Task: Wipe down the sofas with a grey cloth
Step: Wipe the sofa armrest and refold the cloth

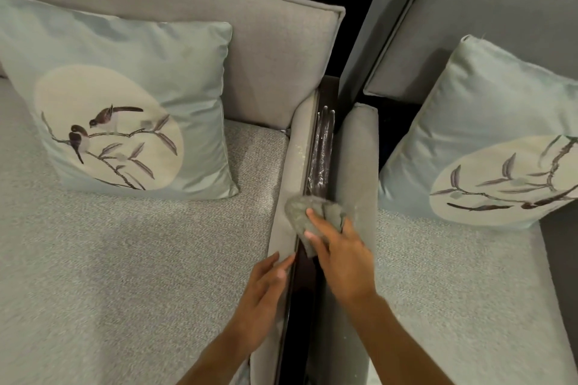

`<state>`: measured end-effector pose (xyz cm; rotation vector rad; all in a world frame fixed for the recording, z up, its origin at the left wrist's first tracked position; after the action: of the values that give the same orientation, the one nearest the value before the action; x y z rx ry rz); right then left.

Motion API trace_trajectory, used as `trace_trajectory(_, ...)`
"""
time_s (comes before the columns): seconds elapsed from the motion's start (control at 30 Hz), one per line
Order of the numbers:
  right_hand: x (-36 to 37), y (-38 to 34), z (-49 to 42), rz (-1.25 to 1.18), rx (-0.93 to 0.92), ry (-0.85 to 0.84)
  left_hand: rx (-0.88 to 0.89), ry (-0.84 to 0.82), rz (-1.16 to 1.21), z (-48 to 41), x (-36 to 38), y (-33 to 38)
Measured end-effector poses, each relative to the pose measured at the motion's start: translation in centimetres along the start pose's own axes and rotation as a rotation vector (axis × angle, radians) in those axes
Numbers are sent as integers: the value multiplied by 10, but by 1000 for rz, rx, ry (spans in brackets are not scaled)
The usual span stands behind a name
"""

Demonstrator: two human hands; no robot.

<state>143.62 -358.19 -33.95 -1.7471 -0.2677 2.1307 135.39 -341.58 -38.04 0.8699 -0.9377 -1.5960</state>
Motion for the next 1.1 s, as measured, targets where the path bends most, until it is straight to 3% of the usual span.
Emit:
trace_trajectory(0.1, 3, 8, 11, -52, 62, -11, -12, 13, 9, -1, -1, -1)
trace_trajectory(0.2, -1, -4, -24, -31, 22, 53, 3, 34, 59, -3, -2, -5)
trace_trajectory(0.33, -6, -16, -66, 12, 52, 12, 2, 31, 128, -4, -1, -6)
trace_trajectory(0.57, 1, 1, -8, 16, 33, 59, -18, 36, 138, -3, -4, -1)
trace_trajectory(0.67, -5, -7, -38, 46, -21, 67, -9, 70, 124, -5, -4, -6)
trace_trajectory(0.83, -20, -25, -96, 44, 49, 48, 11, 55, 126, -7, -4, -11)
trace_trajectory(1.1, -7, -2, -58, 32, -21, 122, 61, 151, 73, -29, -6, 13)
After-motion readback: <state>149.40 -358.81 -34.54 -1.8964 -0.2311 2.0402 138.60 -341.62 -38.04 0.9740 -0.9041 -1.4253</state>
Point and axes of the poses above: each hand's wrist, its own z-axis away from the middle knuckle, its own x-axis out of the palm, y = z × x, the point moved 2 cm from there along -z, towards the middle knuckle, and after that the axes turned 9 degrees about x, right-handed, at the moved point
